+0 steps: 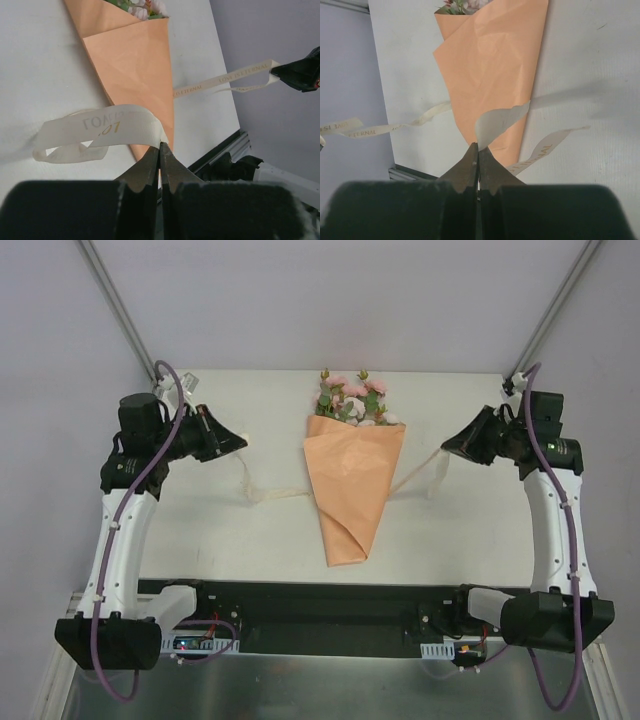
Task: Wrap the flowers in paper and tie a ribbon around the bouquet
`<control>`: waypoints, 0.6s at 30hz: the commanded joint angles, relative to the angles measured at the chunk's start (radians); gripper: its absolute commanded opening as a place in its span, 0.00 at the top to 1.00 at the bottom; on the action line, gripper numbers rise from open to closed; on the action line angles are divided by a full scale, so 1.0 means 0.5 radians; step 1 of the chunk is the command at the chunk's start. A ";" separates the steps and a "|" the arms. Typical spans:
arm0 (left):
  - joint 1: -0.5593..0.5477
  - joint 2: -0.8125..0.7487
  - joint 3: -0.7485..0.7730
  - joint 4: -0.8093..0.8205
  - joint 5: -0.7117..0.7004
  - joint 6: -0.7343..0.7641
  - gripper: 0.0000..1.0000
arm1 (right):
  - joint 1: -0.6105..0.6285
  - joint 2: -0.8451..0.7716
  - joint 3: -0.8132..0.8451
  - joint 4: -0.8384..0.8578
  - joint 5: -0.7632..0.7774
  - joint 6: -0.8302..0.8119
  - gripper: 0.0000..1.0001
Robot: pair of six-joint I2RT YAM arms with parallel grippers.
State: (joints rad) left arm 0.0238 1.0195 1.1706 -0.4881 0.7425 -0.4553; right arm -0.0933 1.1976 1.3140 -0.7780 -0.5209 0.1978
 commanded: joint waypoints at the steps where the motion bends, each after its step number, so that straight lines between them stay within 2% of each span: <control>1: -0.042 0.118 0.070 0.120 0.172 -0.148 1.00 | 0.012 -0.079 0.231 -0.076 -0.017 0.055 0.99; 5: -0.152 0.102 0.104 0.264 0.162 -0.227 1.00 | 0.012 -0.085 0.403 -0.125 -0.044 0.068 0.99; 10: -0.247 0.142 0.177 0.408 0.181 -0.344 1.00 | 0.012 -0.082 0.468 -0.128 -0.099 0.092 0.99; 18: -0.446 0.295 0.487 0.562 0.141 -0.445 1.00 | 0.012 -0.076 0.501 -0.110 -0.124 0.117 0.99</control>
State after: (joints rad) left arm -0.1669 1.1316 1.3201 -0.3023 0.8062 -0.6407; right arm -0.0933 1.1667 1.5200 -0.8276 -0.5526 0.2321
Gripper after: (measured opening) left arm 0.003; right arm 0.013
